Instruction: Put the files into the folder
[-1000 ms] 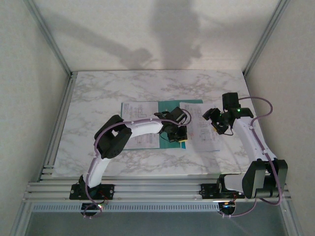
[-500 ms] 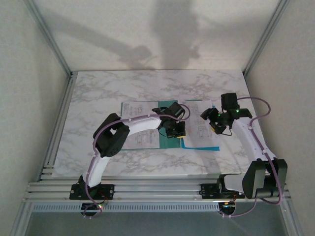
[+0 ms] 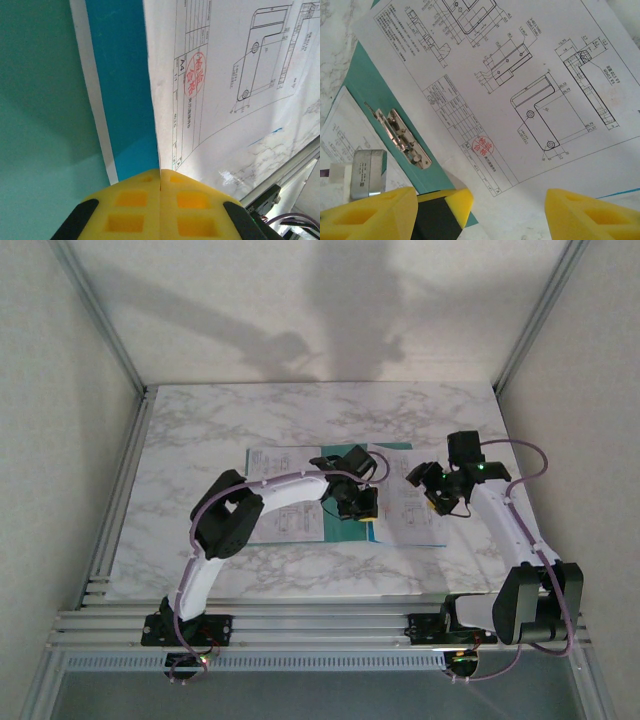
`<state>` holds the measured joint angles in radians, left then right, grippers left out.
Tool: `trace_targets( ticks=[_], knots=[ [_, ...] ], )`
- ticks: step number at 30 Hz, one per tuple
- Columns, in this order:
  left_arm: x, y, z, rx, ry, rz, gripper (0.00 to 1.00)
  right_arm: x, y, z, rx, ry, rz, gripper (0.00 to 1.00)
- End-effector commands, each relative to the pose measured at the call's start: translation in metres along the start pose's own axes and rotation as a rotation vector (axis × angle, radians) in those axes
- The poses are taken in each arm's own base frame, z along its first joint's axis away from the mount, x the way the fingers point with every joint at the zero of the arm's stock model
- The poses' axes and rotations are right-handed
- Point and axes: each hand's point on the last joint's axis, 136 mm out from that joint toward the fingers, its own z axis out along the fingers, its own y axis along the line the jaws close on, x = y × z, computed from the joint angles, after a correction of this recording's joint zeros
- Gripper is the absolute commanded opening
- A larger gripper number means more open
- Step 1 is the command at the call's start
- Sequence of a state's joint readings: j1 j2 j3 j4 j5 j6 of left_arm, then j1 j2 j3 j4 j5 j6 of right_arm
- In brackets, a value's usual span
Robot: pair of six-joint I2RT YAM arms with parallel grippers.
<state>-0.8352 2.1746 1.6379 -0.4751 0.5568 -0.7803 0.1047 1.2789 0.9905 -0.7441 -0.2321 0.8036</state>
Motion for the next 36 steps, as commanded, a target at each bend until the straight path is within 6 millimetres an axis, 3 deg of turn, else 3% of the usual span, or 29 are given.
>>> trace_targets(
  ticks=[1, 17, 21, 23, 25, 30, 36],
  knots=[
    [-0.002, 0.001, -0.002, 0.005, 0.031, 0.014, 0.00, 0.005, -0.001, 0.003, 0.002, 0.017, 0.004, 0.69],
    [-0.001, 0.011, 0.001, -0.014, 0.040, -0.006, 0.01, 0.007, 0.002, 0.004, -0.003, 0.028, -0.007, 0.69],
    [-0.004, 0.014, -0.009, -0.051, 0.003, -0.014, 0.24, 0.007, 0.002, 0.004, -0.002, 0.030, -0.011, 0.70],
    [-0.007, 0.015, -0.018, -0.073, -0.025, -0.019, 0.42, 0.008, 0.001, 0.004, -0.002, 0.033, -0.010, 0.70],
    [-0.005, 0.015, -0.025, -0.072, -0.046, -0.030, 0.51, 0.010, 0.001, 0.005, -0.006, 0.039, -0.013, 0.70],
    [0.013, 0.013, -0.022, 0.007, -0.034, -0.083, 0.54, 0.026, 0.009, 0.021, -0.091, 0.103, -0.030, 0.71],
    [0.021, -0.003, -0.007, 0.077, -0.014, -0.093, 0.51, 0.037, -0.001, 0.039, -0.094, 0.156, -0.006, 0.70]
  ],
)
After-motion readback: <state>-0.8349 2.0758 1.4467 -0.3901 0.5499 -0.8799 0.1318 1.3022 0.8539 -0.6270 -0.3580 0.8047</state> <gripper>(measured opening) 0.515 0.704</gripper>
